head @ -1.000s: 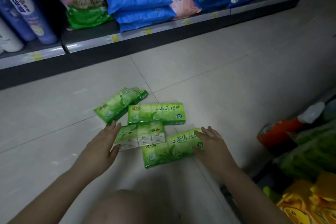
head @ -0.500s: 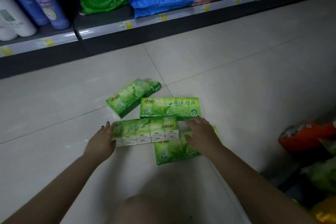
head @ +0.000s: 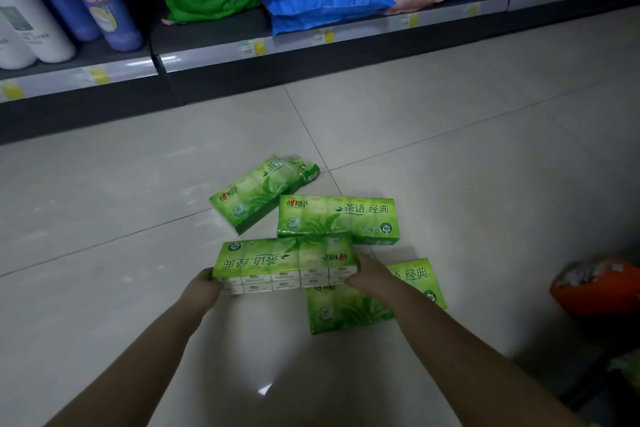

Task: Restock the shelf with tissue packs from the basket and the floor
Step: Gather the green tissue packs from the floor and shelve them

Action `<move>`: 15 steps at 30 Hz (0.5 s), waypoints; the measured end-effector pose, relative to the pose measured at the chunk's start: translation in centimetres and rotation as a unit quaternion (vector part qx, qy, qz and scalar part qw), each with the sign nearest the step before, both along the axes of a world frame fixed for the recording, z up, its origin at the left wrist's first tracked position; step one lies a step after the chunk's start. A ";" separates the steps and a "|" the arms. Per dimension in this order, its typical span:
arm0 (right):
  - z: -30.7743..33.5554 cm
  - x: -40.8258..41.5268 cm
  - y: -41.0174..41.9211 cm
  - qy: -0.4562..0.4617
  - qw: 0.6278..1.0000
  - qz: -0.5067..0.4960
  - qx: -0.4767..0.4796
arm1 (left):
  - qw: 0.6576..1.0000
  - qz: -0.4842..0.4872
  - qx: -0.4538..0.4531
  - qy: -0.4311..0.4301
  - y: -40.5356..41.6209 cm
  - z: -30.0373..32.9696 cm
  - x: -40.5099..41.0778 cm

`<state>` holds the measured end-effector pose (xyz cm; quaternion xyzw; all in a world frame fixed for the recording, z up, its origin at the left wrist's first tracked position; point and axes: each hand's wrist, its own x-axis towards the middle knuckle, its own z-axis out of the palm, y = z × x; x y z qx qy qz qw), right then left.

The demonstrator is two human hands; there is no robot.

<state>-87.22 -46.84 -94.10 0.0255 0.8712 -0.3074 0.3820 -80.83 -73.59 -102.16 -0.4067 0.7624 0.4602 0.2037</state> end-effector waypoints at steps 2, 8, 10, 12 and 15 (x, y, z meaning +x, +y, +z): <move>-0.1 0.2 -0.2 -0.006 1.000 -0.015 -0.011 | 1.000 -0.003 -0.008 0.004 0.7 0.2 0.0; -0.4 0.3 1.0 0.027 0.997 -0.057 -0.036 | 0.998 0.000 -0.031 0.047 2.4 2.9 -0.3; 0.1 0.3 2.1 0.038 0.995 -0.073 -0.052 | 0.997 0.008 -0.020 0.078 2.8 4.8 -0.4; 1.5 0.4 3.0 0.054 0.992 -0.089 -0.069 | 0.993 0.014 -0.021 0.116 3.4 7.0 -0.5; 4.8 0.5 4.3 0.108 0.981 -0.117 -0.111 | 0.984 0.020 -0.031 0.177 4.4 10.8 -1.0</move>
